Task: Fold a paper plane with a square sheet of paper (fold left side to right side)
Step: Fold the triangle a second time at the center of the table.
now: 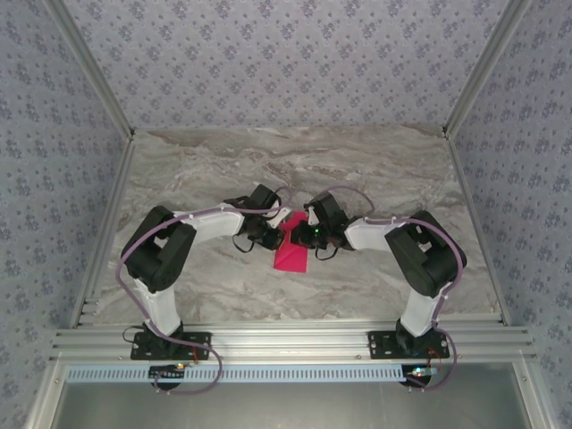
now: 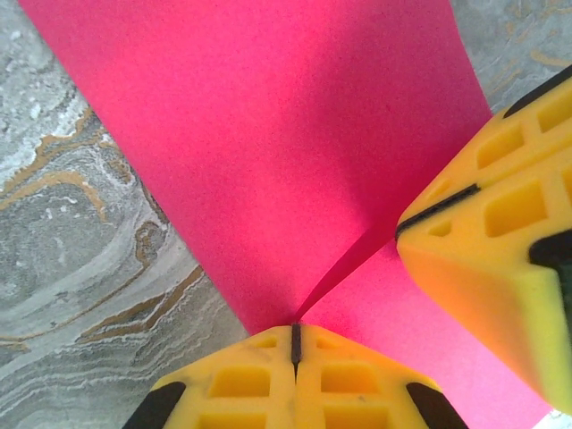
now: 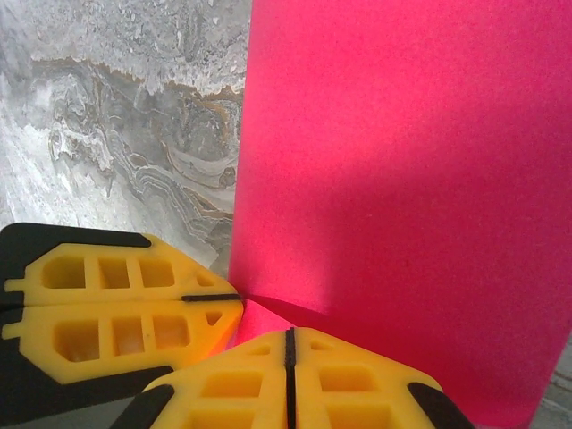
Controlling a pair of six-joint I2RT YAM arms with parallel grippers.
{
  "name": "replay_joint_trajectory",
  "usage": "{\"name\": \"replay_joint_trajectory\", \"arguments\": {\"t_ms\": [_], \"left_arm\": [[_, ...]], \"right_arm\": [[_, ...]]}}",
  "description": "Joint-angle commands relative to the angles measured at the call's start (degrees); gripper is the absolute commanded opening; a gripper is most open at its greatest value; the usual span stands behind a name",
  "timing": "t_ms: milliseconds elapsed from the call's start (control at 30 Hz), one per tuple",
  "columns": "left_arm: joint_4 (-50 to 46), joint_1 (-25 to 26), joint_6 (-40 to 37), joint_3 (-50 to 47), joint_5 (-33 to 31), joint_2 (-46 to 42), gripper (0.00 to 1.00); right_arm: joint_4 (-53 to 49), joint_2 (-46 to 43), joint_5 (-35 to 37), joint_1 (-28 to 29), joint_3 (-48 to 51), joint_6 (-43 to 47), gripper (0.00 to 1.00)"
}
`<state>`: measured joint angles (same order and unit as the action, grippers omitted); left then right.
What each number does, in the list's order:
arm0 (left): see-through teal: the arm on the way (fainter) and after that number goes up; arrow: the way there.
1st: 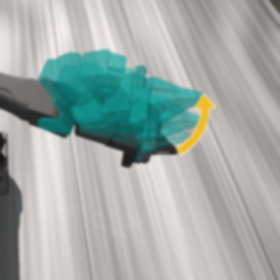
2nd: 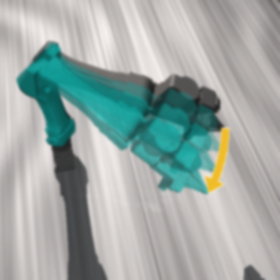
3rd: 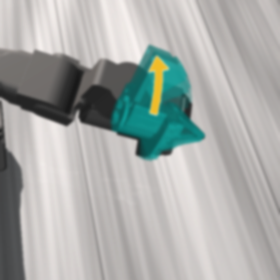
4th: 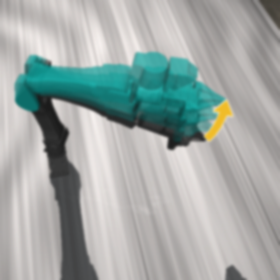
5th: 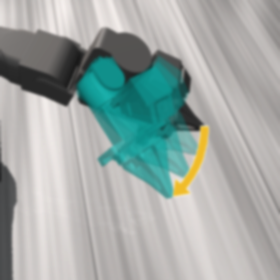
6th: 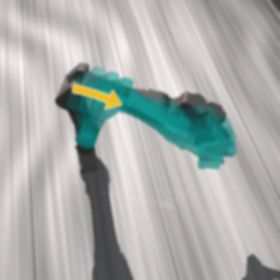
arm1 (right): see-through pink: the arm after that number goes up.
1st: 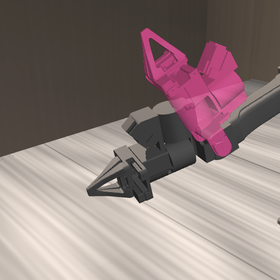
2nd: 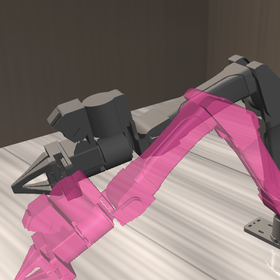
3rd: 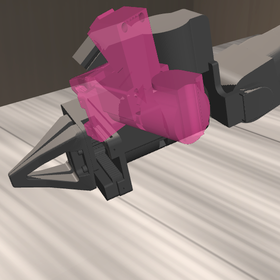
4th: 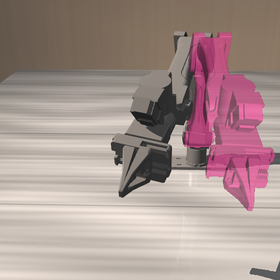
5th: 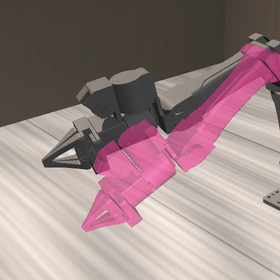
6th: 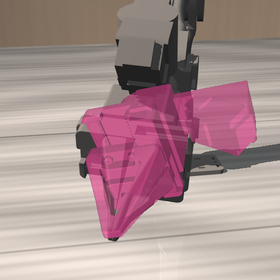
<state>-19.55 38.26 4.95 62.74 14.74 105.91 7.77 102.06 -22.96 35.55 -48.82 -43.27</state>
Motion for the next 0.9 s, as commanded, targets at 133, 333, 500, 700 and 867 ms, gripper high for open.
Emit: {"name": "replay_joint_trajectory", "arguments": {"t_ms": [133, 333, 500, 700, 867], "left_arm": [[-1.37, 0.23, -1.08, 1.07, -1.82, 1.20, 0.00], [-1.37, 0.15, -1.08, 1.07, -1.91, 1.48, 0.00], [-1.54, 0.16, -1.06, 1.06, -1.91, 1.54, 0.00], [-1.72, 0.24, -1.13, 1.16, -1.84, 1.65, 0.00], [-1.76, 0.37, -1.00, 1.24, -1.81, 1.50, 0.00]], "right_arm": [[-2.59, 0.53, 1.94, 0.39, -1.03, 1.66, 0.11], [-3.32, 0.60, 2.60, 0.40, -0.94, 2.14, 0.11], [-3.76, 1.10, 3.01, 0.32, -0.89, 2.31, 0.11], [-4.96, 1.37, 3.79, 0.34, -0.84, 2.38, 0.11], [-5.89, 1.47, 4.46, 0.37, -0.54, 2.31, 0.11]]}}
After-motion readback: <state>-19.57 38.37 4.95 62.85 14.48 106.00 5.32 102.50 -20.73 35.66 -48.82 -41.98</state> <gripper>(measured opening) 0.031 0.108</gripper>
